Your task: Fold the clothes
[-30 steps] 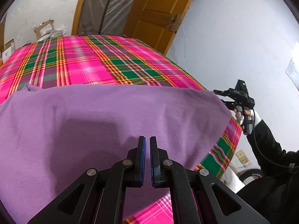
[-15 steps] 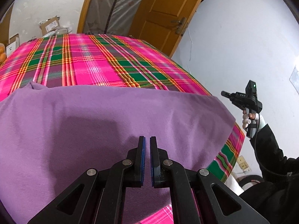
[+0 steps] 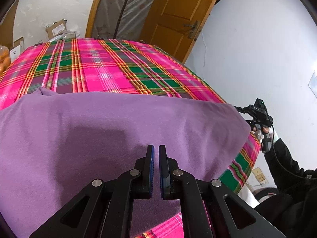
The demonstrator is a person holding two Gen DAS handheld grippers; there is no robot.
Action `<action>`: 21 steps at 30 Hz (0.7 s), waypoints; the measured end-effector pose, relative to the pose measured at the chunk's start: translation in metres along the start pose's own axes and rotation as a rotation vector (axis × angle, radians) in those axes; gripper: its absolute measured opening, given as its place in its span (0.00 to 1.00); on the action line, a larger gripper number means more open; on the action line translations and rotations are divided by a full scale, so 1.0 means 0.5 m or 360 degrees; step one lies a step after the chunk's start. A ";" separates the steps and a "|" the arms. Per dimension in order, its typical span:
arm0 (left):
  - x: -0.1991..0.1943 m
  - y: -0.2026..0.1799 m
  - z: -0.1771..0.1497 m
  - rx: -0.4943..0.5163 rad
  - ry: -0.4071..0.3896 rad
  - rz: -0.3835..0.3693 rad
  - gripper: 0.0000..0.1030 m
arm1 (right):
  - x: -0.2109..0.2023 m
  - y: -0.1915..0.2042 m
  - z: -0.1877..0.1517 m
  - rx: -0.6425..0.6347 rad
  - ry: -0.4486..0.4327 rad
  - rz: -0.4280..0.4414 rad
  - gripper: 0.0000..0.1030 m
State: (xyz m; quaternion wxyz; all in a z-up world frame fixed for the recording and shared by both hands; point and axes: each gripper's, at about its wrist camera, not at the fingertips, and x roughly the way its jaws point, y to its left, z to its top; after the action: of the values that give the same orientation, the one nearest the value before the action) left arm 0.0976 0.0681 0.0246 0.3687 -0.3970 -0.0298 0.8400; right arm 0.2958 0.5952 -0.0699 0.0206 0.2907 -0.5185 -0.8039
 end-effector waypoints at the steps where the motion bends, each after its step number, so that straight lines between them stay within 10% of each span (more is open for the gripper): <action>1: 0.000 0.000 0.000 -0.0004 0.0000 0.0003 0.04 | -0.005 0.009 -0.001 -0.0033 -0.0014 -0.0003 0.03; 21: 0.001 -0.003 0.001 -0.0008 0.0004 0.0028 0.04 | -0.074 0.099 0.019 -0.0264 -0.0330 -0.0224 0.03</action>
State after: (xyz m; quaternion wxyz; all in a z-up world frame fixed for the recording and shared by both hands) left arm 0.0980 0.0697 0.0251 0.3604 -0.3993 -0.0281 0.8426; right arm 0.3085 0.5925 -0.0088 -0.0654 0.2392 -0.4281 -0.8691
